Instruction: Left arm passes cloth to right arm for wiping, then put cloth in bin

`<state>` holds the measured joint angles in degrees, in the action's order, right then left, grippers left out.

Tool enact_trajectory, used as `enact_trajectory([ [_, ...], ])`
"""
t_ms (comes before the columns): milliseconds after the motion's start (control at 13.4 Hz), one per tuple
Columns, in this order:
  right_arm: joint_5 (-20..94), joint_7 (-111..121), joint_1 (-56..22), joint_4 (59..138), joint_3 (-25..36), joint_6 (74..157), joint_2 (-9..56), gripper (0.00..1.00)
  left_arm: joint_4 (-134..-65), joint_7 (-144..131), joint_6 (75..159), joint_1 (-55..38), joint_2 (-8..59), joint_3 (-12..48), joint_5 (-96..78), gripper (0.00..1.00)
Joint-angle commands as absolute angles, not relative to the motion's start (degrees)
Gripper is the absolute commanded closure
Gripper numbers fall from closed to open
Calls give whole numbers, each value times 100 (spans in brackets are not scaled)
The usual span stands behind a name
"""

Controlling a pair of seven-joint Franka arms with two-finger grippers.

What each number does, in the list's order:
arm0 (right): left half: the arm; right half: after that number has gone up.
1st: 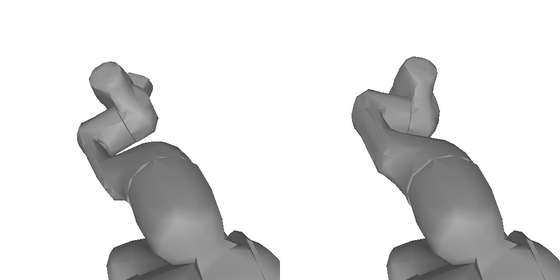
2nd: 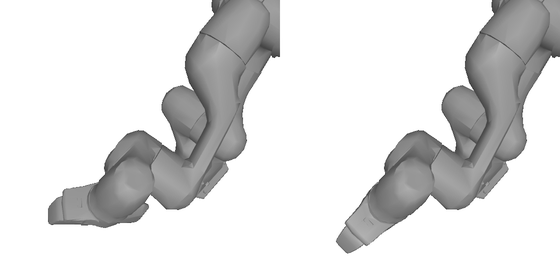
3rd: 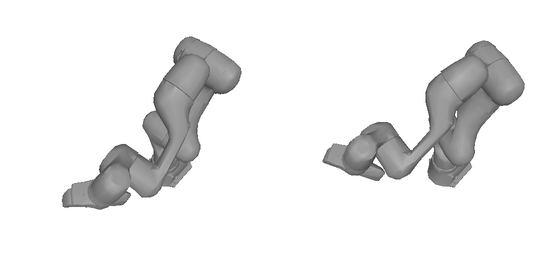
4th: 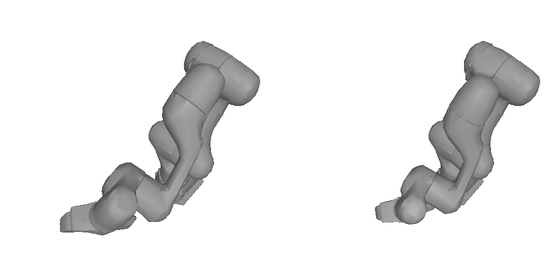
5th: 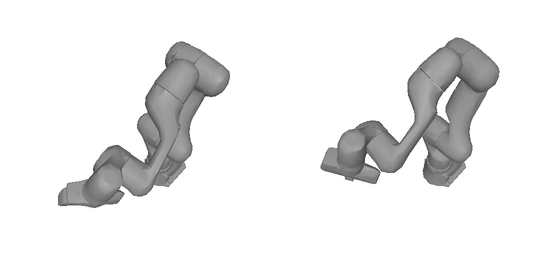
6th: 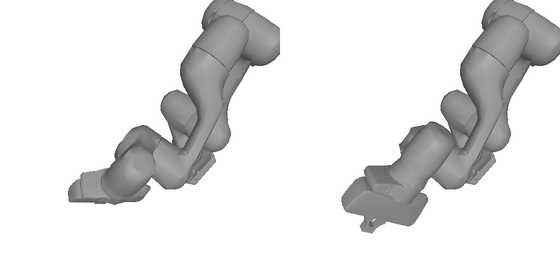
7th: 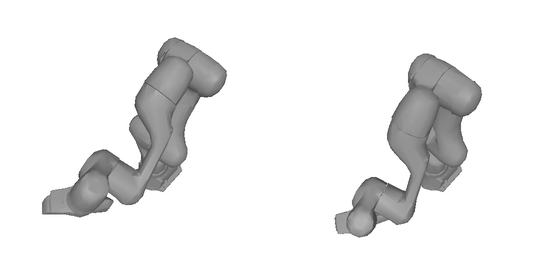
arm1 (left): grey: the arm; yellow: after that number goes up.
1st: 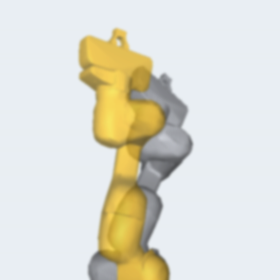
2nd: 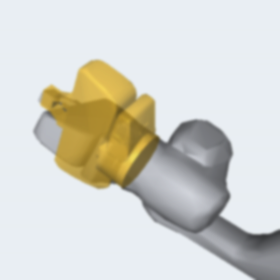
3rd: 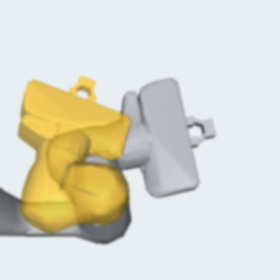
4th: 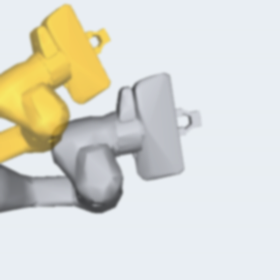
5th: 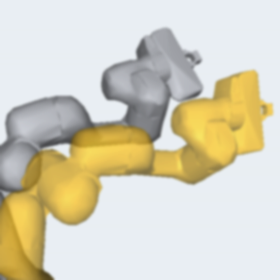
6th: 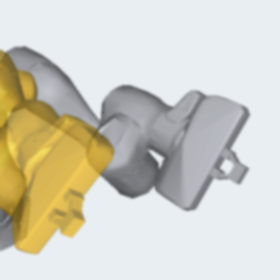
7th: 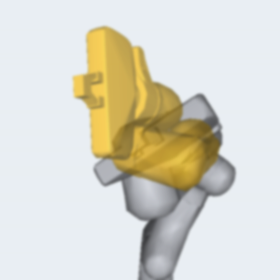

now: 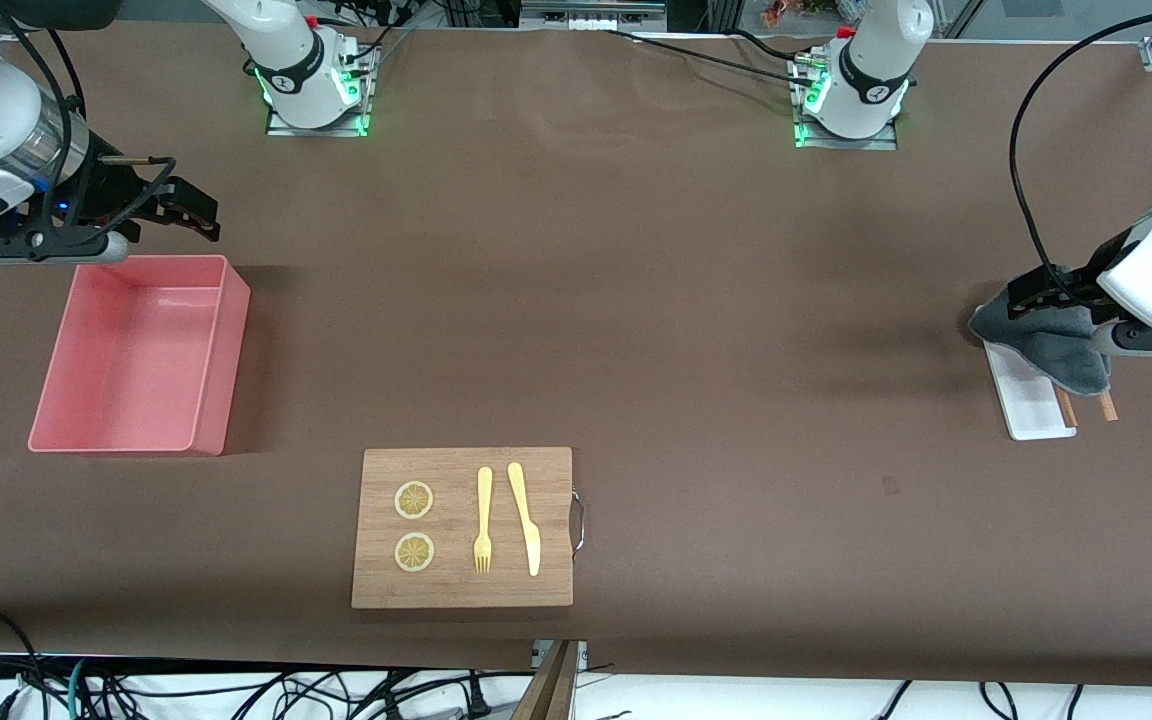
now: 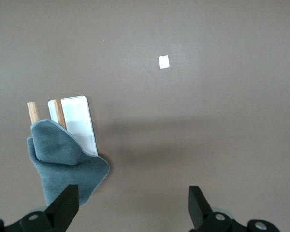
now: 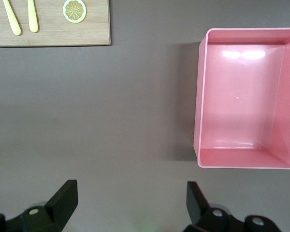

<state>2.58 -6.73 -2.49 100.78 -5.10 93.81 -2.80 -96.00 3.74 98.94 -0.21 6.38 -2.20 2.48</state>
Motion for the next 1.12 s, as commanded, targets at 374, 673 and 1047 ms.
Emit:
enact_trajectory([
  [374,334,-615,-202,10011,-466,9281,-255,1,-9747,527,9501,70,659,-255,193,0],
  [673,334,-615,-202,10011,-466,9290,-255,1,-9642,710,9519,114,914,-509,281,0],
  [1047,334,-615,-211,10002,-466,9290,-255,1,-9237,3257,9510,483,1292,-501,439,0],
])
